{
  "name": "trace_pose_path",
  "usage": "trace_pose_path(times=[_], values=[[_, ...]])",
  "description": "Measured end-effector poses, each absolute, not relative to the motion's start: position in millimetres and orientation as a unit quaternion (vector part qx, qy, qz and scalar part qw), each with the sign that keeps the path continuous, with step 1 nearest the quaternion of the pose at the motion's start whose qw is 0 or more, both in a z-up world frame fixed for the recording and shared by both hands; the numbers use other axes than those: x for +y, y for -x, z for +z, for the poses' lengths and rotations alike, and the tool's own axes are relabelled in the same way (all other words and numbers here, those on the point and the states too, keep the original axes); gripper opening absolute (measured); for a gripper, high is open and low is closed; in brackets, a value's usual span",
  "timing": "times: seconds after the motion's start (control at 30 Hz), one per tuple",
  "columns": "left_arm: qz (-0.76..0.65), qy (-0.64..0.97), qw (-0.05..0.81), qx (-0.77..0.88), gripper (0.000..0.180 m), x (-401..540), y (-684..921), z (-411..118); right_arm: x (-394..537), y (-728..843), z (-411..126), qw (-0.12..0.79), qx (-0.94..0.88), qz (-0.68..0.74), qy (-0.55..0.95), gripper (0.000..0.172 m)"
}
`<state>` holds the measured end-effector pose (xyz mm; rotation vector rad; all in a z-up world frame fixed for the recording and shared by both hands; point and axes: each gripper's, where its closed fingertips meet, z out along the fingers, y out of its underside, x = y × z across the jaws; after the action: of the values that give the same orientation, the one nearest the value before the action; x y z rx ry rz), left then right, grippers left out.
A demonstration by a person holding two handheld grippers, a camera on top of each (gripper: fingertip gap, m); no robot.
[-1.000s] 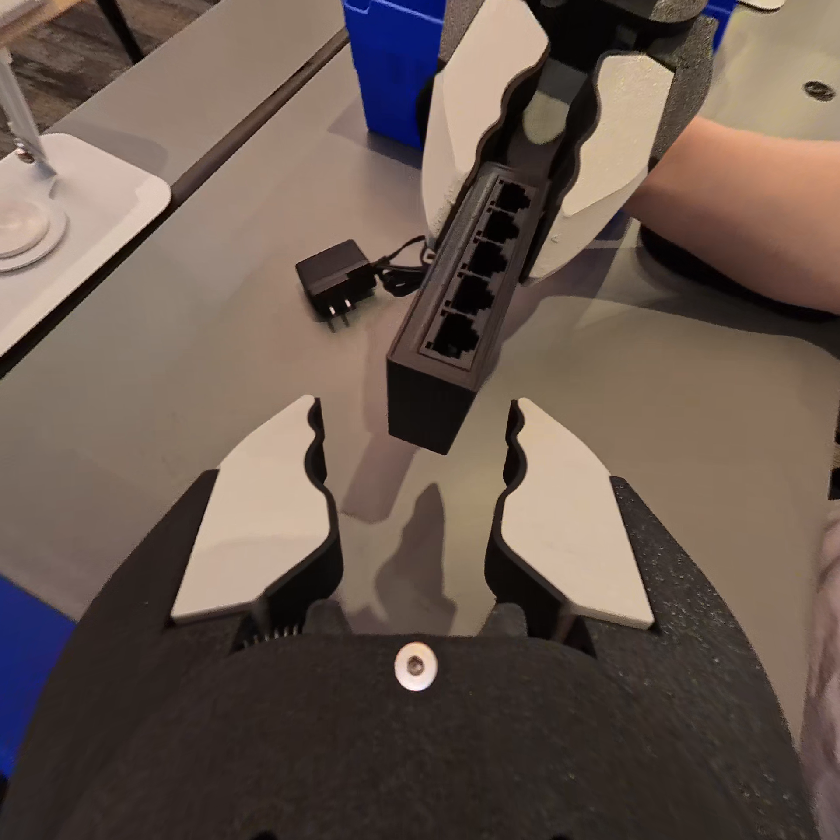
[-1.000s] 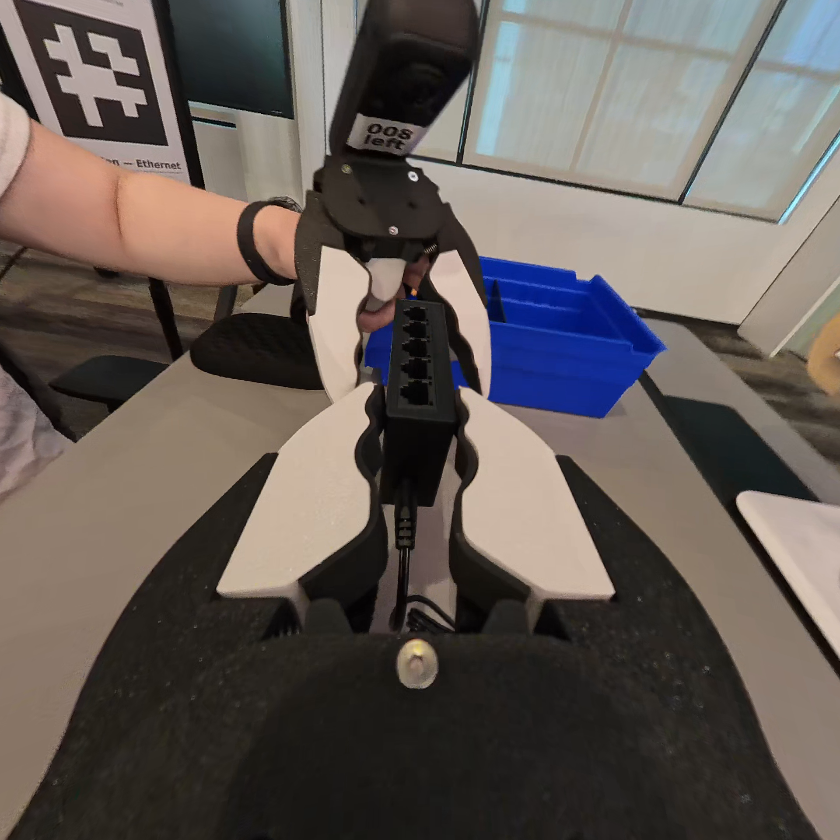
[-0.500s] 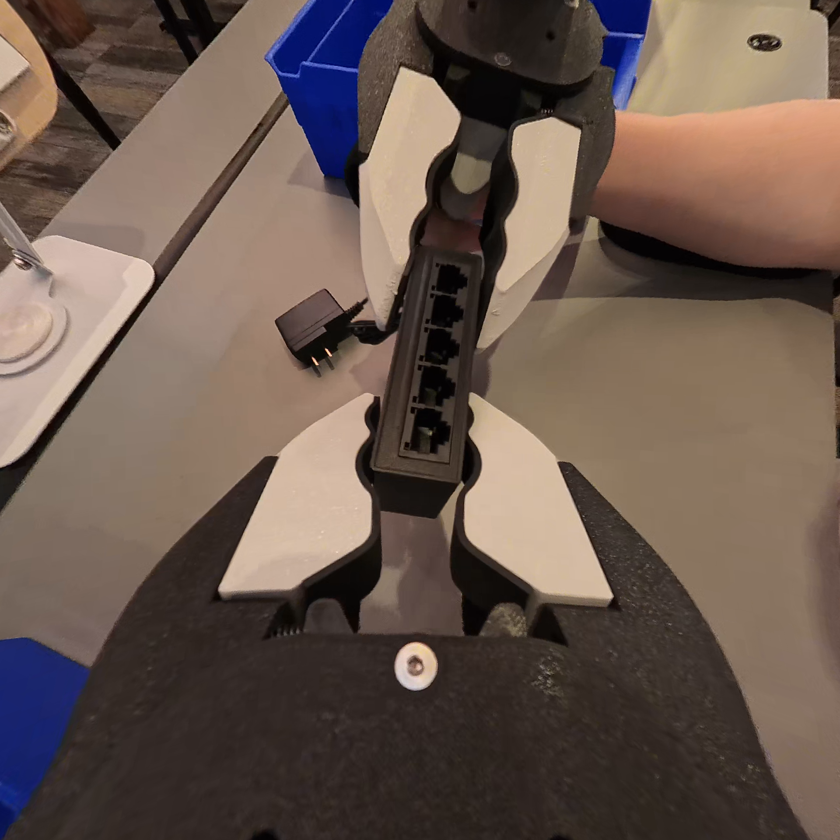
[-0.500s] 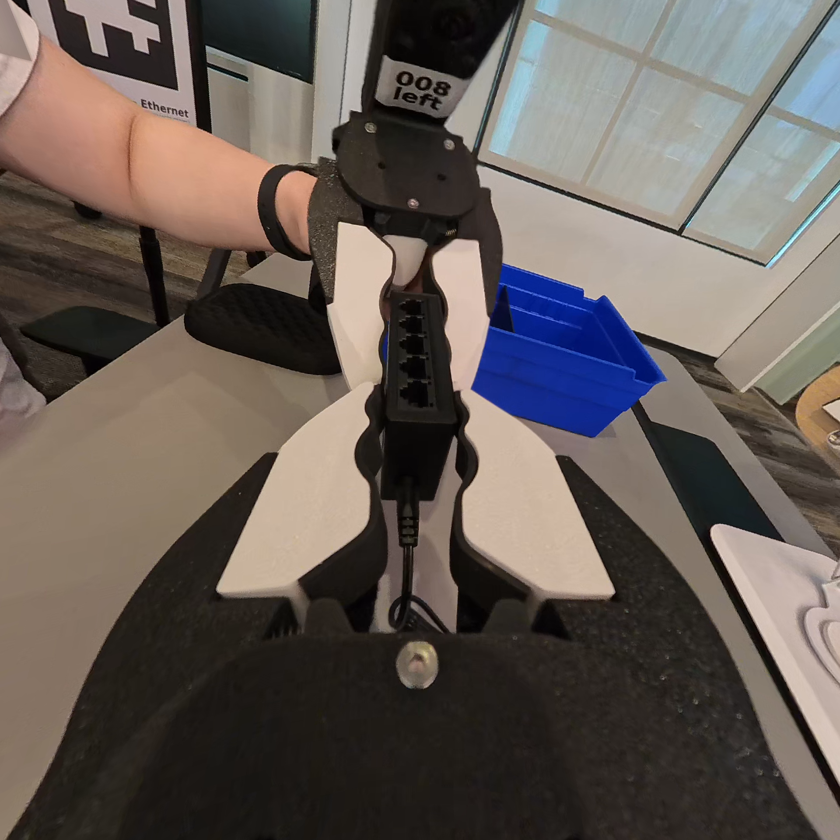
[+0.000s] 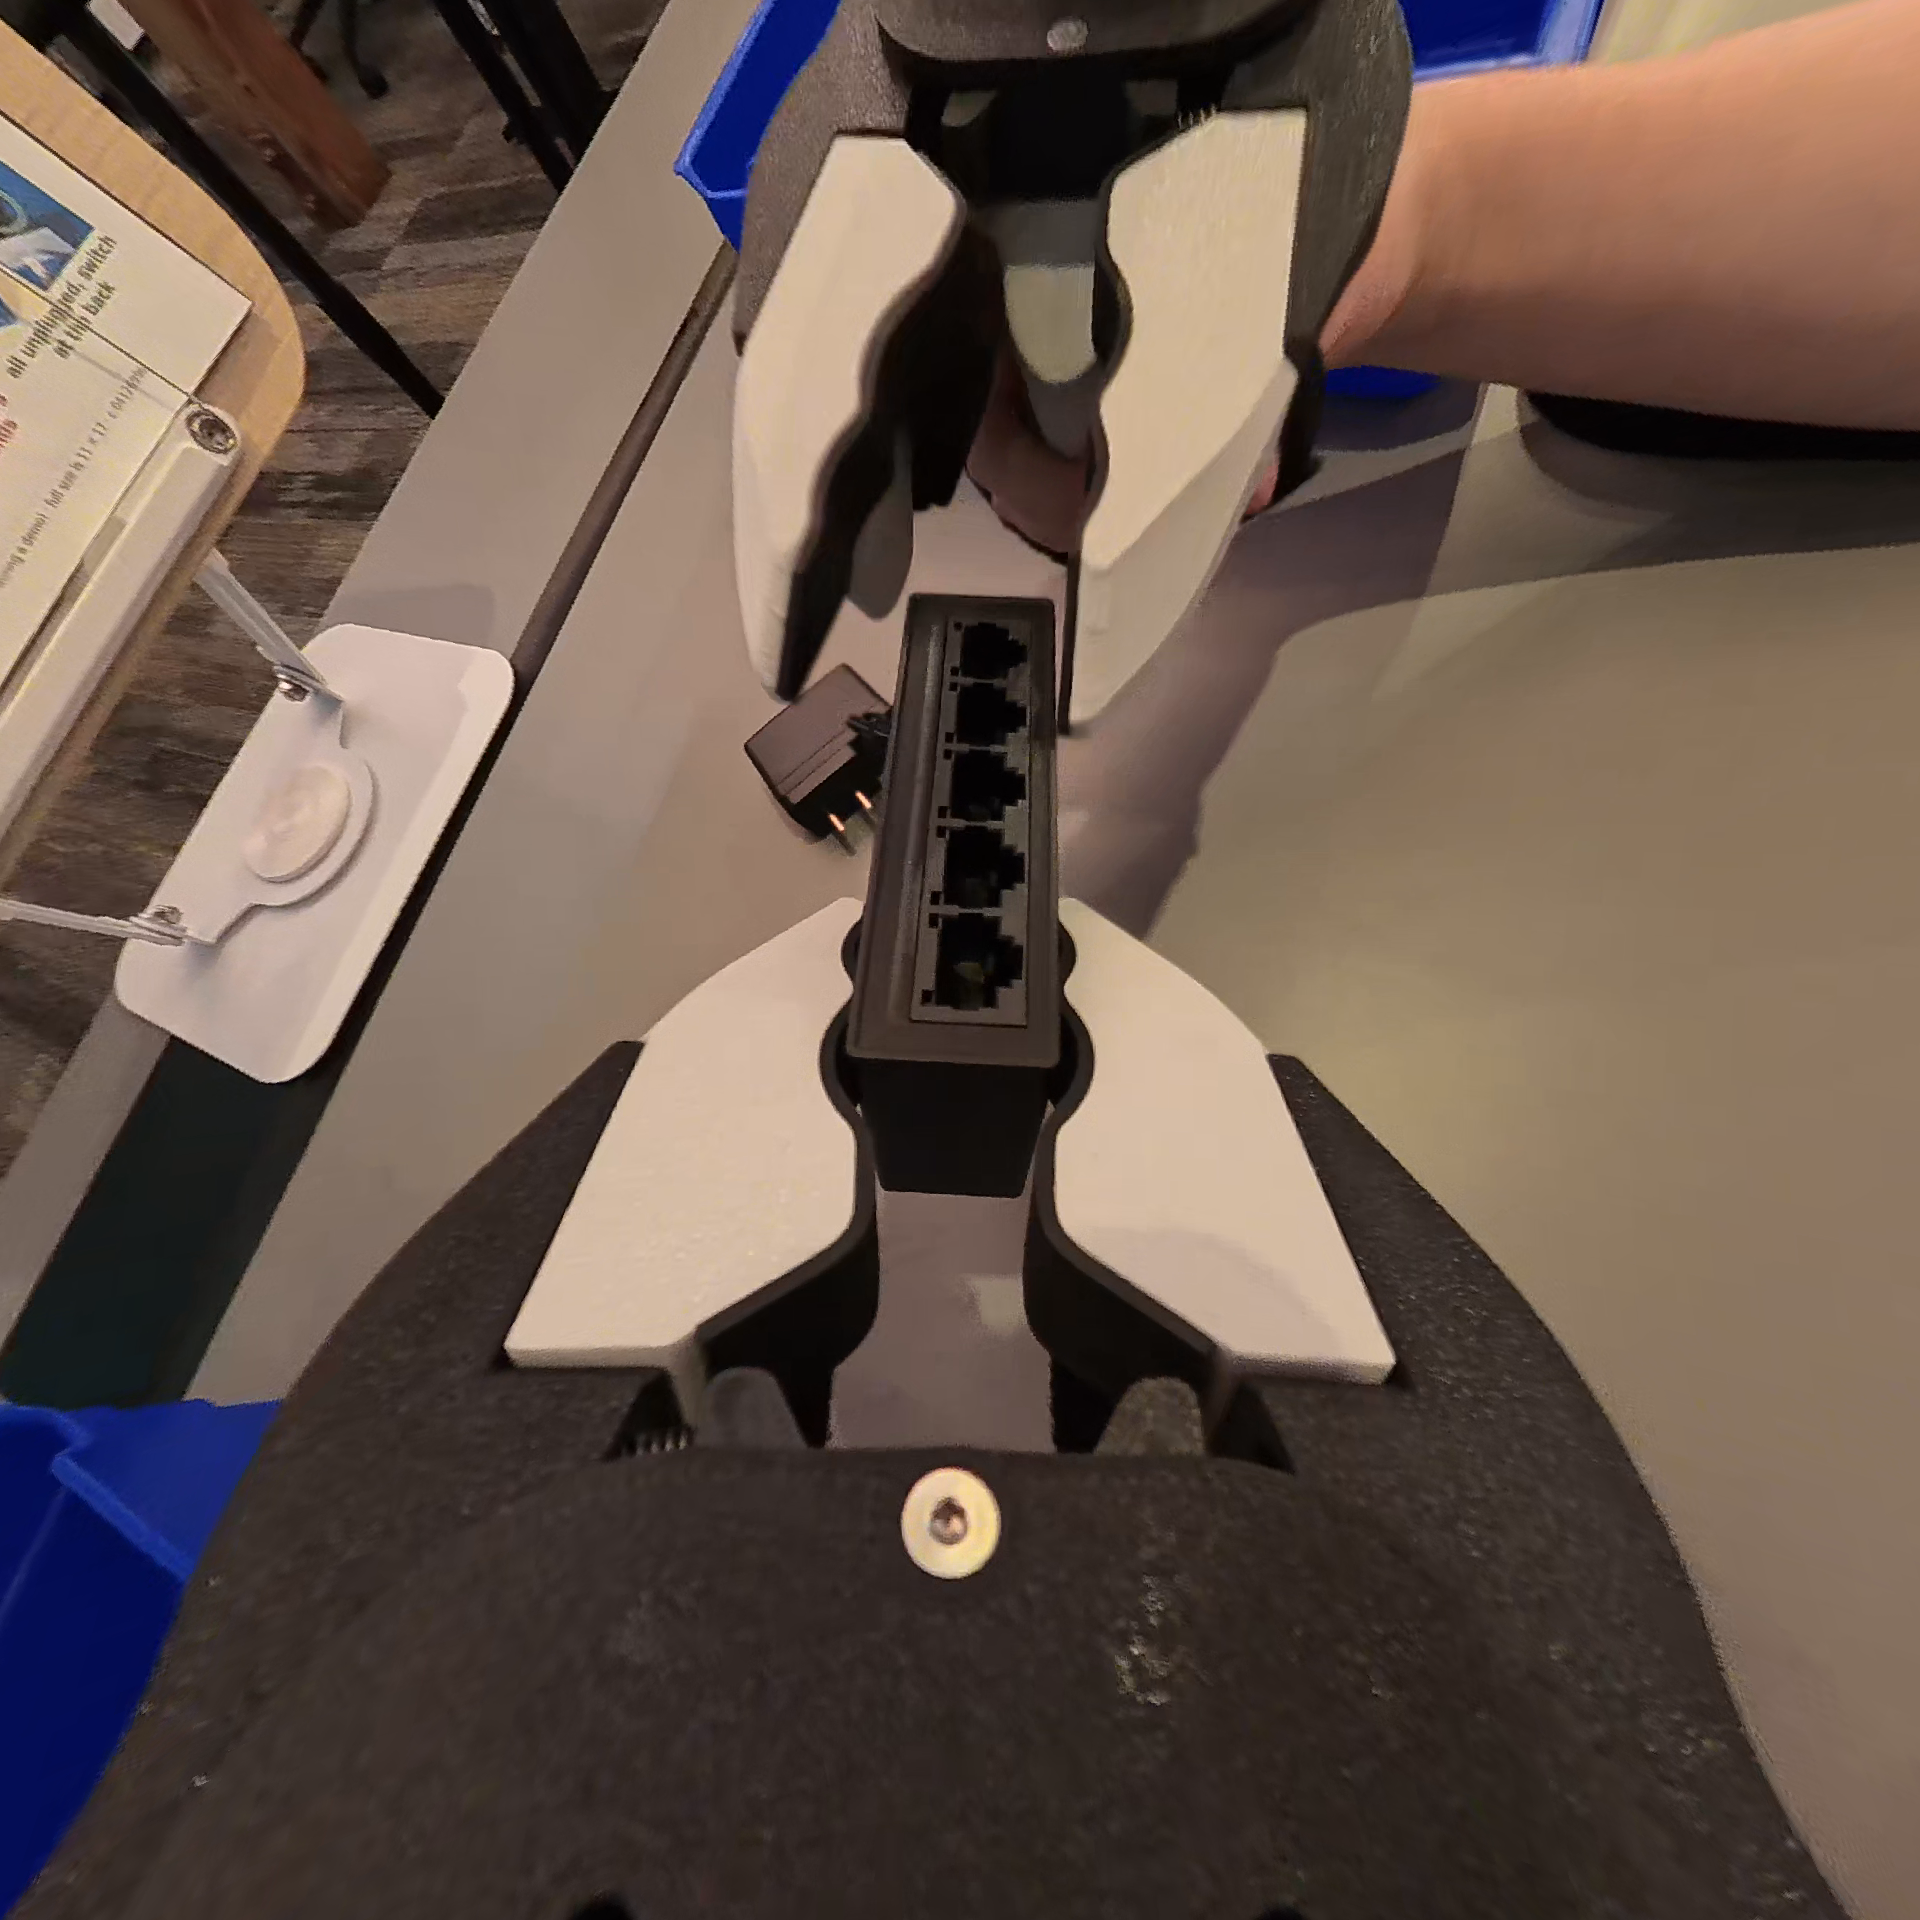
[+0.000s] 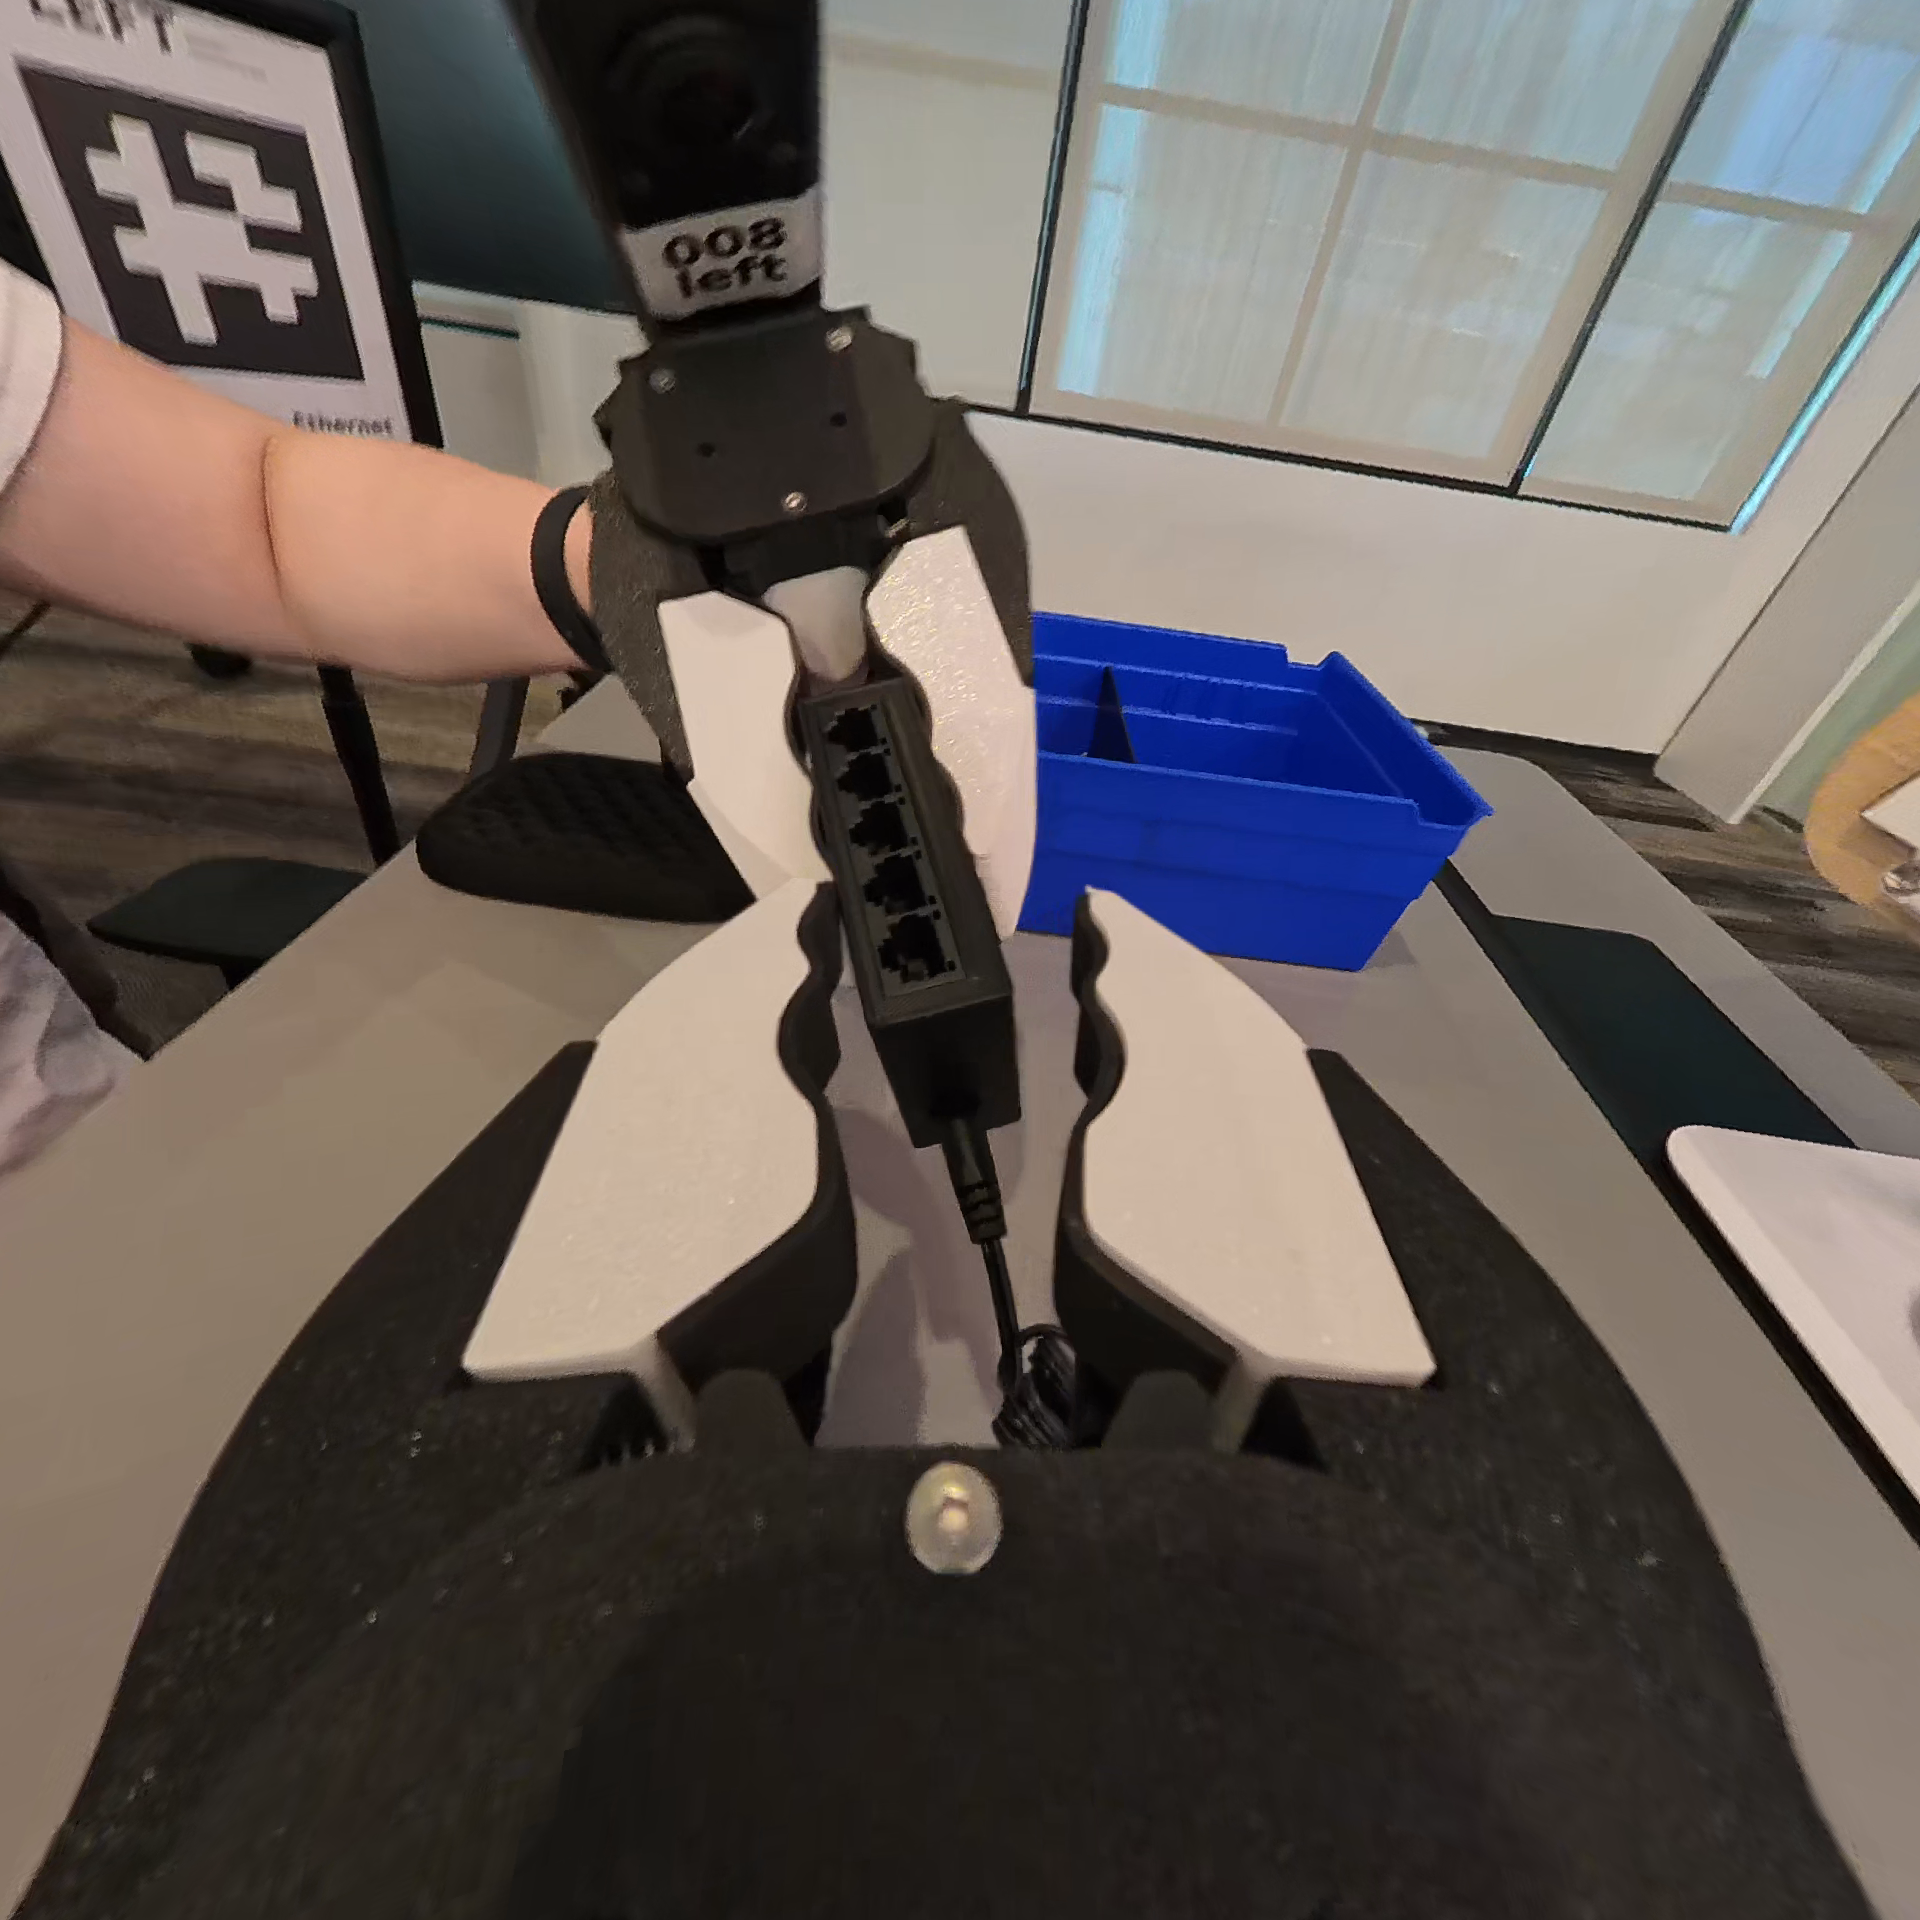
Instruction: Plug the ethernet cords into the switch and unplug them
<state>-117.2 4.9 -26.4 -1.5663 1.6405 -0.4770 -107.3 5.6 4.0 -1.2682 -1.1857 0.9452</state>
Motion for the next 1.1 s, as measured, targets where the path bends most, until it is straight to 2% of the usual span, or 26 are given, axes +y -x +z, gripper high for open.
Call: trace_pose_path(times=[0.13, 0.4, 0.57, 0.63, 0.8, 0.87, 1.0, 1.1], values=[[-0.166, 0.618, 0.415, 0.648, 0.028, 14, 125, -20, 17, 96, 16, 0.524, -0.430, 0.449, 0.582, 0.054], [-0.119, 0.601, 0.458, 0.644, 0.028, 37, 145, 0, -3, 81, 30, 0.324, -0.321, 0.641, 0.617, 0.046], [-0.115, 0.578, 0.484, 0.647, 0.029, 37, 145, 18, 8, 97, -8, 0.265, -0.283, 0.642, 0.661, 0.070], [-0.116, 0.567, 0.494, 0.649, 0.028, 35, 143, 24, 6, 107, -8, 0.244, -0.264, 0.675, 0.645, 0.077], [-0.114, 0.534, 0.504, 0.669, 0.028, 24, 132, 28, 14, 120, 5, 0.253, -0.208, 0.731, 0.599, 0.110], [-0.109, 0.529, 0.505, 0.673, 0.028, 24, 128, 26, 19, 119, 14, 0.277, -0.189, 0.742, 0.581, 0.117], [-0.121, 0.523, 0.504, 0.677, 0.029, 24, 123, 25, 23, 118, 15, 0.303, -0.198, 0.722, 0.590, 0.110], [-0.129, 0.514, 0.499, 0.686, 0.028, 21, 121, 22, 20, 115, 23, 0.286, -0.185, 0.747, 0.571, 0.102]])
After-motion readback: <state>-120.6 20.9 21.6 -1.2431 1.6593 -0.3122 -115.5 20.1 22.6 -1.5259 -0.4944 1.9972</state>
